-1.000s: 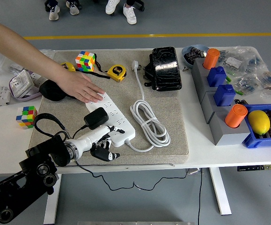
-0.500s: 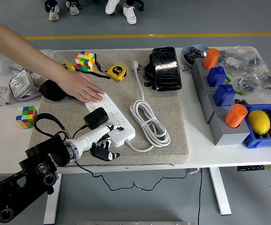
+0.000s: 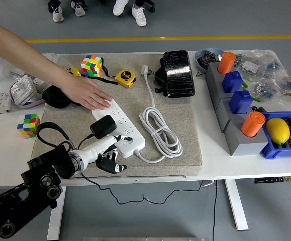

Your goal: Put the plug near the board,insert it into the board,press the button,pull the plug out

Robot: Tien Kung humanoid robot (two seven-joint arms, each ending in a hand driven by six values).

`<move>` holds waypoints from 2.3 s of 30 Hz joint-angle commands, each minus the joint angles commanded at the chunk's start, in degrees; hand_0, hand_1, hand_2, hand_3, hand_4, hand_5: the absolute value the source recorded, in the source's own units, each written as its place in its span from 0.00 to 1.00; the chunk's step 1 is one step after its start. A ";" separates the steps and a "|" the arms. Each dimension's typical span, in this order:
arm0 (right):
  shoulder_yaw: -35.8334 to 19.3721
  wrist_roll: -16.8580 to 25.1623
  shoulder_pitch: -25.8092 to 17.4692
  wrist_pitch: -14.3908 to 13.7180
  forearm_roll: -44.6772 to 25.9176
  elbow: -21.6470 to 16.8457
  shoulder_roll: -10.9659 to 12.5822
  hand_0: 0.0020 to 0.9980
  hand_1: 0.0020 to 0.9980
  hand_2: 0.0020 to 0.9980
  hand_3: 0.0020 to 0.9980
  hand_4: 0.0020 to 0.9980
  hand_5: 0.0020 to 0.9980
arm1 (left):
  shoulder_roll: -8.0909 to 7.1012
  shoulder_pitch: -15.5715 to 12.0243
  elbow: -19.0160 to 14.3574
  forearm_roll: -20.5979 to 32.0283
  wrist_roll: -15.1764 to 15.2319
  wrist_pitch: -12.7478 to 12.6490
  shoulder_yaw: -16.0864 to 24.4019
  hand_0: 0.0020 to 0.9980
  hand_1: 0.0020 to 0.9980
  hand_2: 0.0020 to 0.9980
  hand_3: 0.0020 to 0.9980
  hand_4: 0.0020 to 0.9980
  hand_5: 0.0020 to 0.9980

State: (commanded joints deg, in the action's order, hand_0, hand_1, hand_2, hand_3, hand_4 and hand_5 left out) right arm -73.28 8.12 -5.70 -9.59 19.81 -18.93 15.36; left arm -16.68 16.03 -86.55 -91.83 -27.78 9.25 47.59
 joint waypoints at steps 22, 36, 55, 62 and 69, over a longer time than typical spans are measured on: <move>-0.10 0.00 -0.01 -0.01 0.02 0.04 -0.07 0.55 0.58 0.54 0.51 0.85 0.35 | -0.02 -0.26 2.32 10.14 28.46 -21.38 2.67 0.21 0.21 0.40 0.62 0.77 0.18; -0.03 0.00 0.07 0.01 -0.05 0.03 0.03 0.55 0.58 0.54 0.51 0.84 0.35 | 1.83 1.06 9.50 -12.88 23.56 -26.96 6.08 0.65 0.67 0.65 0.66 1.00 0.43; 0.34 0.02 0.09 -0.02 -0.03 -0.03 0.35 0.55 0.58 0.54 0.51 0.84 0.35 | 2.80 1.81 13.34 -21.50 13.41 -22.96 4.49 0.51 0.59 0.56 0.65 1.00 0.30; 0.43 0.06 -0.12 -0.05 -0.10 -0.03 0.48 0.55 0.58 0.54 0.51 0.84 0.35 | 3.20 2.21 14.54 -23.59 13.42 -23.28 4.15 0.37 0.47 0.51 0.56 0.91 0.14; 0.33 0.18 -0.23 -0.10 -0.02 -0.07 0.43 0.55 0.58 0.54 0.51 0.84 0.35 | 3.62 2.28 14.90 -22.72 15.21 -24.75 4.26 0.31 0.45 0.48 0.56 0.80 0.00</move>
State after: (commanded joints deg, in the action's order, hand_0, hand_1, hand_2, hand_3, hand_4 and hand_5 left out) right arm -72.95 8.29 -5.93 -9.70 19.79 -19.00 15.80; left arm -13.06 18.31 -71.65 -114.55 -12.57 -15.50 51.85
